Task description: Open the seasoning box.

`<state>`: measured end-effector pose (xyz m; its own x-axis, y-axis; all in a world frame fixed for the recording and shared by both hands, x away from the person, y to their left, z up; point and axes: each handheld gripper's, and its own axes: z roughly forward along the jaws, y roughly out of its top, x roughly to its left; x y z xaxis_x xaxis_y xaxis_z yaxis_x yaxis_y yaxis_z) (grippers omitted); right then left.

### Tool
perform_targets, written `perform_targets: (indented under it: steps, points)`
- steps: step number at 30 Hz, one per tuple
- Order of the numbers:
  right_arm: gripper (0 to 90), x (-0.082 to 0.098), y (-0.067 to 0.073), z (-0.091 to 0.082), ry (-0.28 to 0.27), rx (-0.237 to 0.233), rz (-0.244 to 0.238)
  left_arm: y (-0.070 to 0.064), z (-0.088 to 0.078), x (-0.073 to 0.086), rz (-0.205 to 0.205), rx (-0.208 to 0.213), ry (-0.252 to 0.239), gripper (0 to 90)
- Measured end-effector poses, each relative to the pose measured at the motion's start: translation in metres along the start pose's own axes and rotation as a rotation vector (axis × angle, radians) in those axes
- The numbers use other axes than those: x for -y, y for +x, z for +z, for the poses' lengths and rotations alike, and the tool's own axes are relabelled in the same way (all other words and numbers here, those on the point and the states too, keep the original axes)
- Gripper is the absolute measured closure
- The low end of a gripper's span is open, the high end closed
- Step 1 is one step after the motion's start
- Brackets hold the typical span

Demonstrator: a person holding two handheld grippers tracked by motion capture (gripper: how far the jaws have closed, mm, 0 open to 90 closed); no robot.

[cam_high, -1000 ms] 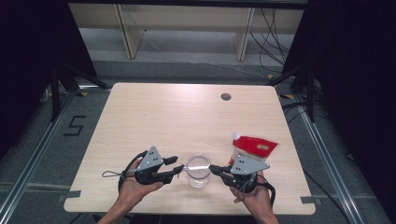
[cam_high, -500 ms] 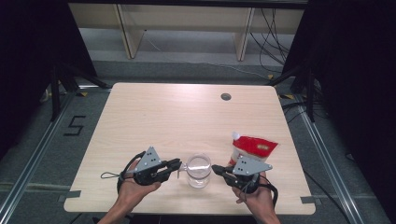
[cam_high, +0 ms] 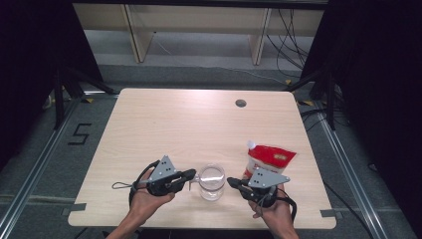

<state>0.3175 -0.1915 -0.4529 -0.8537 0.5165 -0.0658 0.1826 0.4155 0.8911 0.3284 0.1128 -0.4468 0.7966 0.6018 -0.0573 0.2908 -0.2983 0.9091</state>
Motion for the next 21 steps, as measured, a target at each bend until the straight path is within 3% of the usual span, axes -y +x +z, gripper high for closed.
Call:
perform_targets:
  steps: [13, 21]
  points:
    - [90.0, 0.0016, -0.0009, 0.0033, 0.017, -0.007, 0.009, -0.005, 0.0018, 0.0, 0.024, 0.001, 0.004, 88.3]
    - [90.0, 0.0021, -0.0012, 0.0043, 0.02, -0.001, 0.01, -0.0051, 0.0015, 0.0026, -0.007, 0.0, -0.009, 88.4]
